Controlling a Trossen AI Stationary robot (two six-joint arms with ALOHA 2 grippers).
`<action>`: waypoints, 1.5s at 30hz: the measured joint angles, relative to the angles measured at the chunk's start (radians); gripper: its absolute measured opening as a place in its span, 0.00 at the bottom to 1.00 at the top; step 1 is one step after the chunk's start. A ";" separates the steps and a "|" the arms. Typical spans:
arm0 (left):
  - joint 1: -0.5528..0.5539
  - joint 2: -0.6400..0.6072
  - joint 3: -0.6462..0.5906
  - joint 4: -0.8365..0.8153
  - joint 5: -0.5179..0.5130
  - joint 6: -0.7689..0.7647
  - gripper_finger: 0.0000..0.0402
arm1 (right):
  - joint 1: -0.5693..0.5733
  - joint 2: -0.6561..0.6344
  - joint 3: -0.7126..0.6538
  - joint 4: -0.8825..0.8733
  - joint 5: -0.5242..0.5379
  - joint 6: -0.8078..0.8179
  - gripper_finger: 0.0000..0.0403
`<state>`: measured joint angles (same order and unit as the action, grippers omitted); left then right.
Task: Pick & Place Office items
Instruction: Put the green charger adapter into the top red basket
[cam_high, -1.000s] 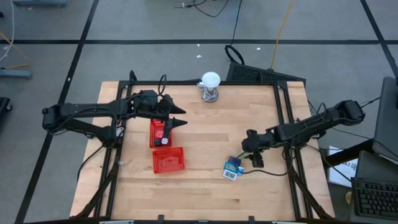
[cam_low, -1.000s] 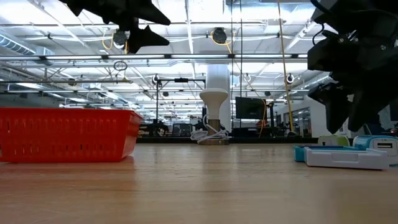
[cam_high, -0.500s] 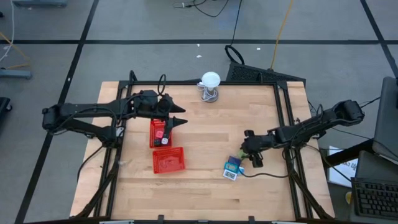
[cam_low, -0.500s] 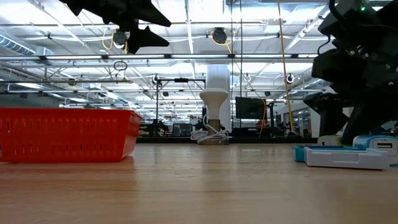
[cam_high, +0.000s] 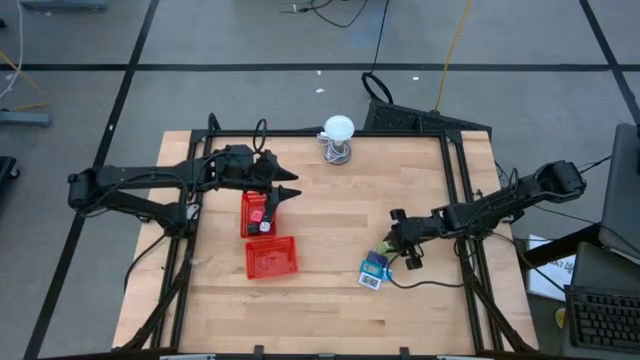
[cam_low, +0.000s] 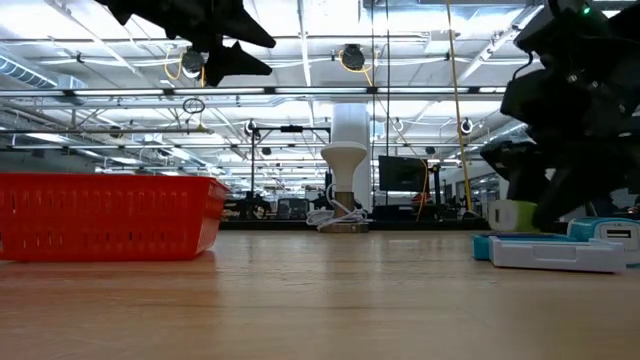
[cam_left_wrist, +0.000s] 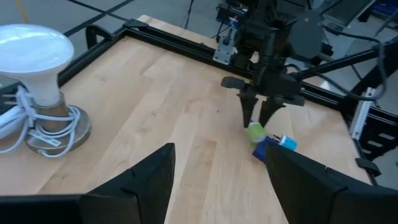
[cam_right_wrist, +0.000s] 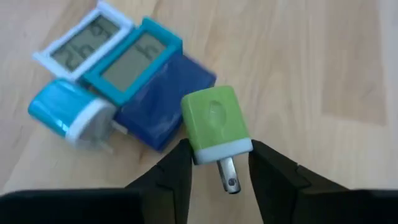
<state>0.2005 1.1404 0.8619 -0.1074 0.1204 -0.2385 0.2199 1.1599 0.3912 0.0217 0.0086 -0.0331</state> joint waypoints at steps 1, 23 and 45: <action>0.000 0.000 0.000 0.000 -0.006 0.001 0.61 | 0.000 0.000 0.000 0.014 0.018 -0.013 0.30; -0.083 0.347 -0.001 0.444 -0.044 0.122 0.68 | -0.159 -0.007 0.083 0.426 0.330 -0.451 0.30; -0.169 0.578 0.024 0.790 -0.251 0.502 0.58 | -0.199 0.000 0.083 0.542 0.205 -0.371 0.30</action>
<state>0.0311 1.7180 0.8857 0.6830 -0.1304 0.2636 0.0208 1.1602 0.4740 0.5638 0.2134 -0.4042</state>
